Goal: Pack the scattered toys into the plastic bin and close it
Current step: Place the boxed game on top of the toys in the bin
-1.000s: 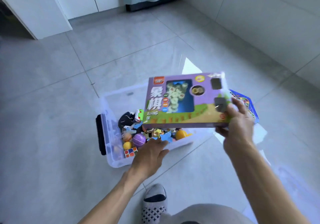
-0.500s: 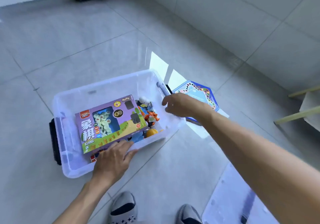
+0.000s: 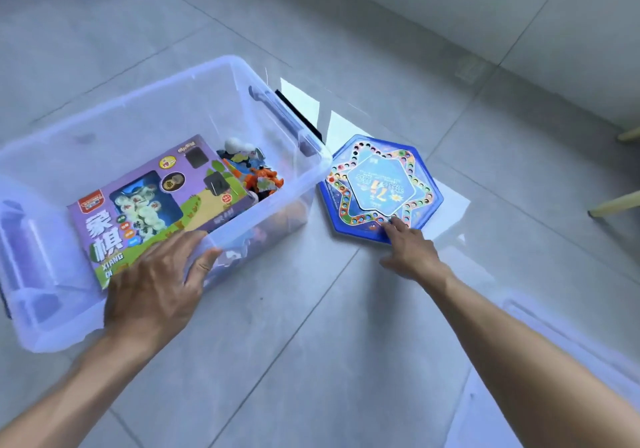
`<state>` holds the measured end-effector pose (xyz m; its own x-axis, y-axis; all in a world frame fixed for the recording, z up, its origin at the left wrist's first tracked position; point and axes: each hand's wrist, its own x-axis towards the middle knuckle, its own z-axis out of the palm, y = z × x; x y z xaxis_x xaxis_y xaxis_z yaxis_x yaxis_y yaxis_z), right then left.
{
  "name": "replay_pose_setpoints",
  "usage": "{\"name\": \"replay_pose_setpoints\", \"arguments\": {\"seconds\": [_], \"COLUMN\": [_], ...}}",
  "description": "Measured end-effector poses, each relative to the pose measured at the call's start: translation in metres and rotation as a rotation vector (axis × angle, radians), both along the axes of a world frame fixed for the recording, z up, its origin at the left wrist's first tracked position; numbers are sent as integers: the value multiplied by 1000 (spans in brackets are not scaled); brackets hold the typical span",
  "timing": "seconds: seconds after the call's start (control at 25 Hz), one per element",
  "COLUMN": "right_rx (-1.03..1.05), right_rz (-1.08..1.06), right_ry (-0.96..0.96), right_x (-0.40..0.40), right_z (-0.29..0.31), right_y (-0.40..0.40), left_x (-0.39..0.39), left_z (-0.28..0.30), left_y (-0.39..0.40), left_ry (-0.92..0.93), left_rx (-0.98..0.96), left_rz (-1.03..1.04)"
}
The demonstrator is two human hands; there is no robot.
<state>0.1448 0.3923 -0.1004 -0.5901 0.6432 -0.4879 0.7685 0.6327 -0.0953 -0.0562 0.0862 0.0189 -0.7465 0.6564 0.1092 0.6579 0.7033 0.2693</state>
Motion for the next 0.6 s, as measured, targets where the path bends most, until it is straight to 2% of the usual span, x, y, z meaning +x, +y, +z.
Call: {"name": "replay_pose_setpoints", "arguments": {"seconds": [0.2, 0.36, 0.52, 0.6], "right_rx": [61, -25, -138, -258], "right_rz": [3, -3, 81, 162], "right_ry": [-3, -8, -26, 1], "right_x": [0, 30, 87, 113], "right_z": [-11, 5, 26, 29], "right_y": [-26, -73, -162, -204], "left_x": [0, -1, 3, 22], "left_z": [1, 3, 11, 10], "left_y": [1, -3, -1, -6], "left_ry": [51, -9, -142, -18], "left_rx": [21, -12, 25, 53], "left_rz": [-21, -25, 44, 7]}}
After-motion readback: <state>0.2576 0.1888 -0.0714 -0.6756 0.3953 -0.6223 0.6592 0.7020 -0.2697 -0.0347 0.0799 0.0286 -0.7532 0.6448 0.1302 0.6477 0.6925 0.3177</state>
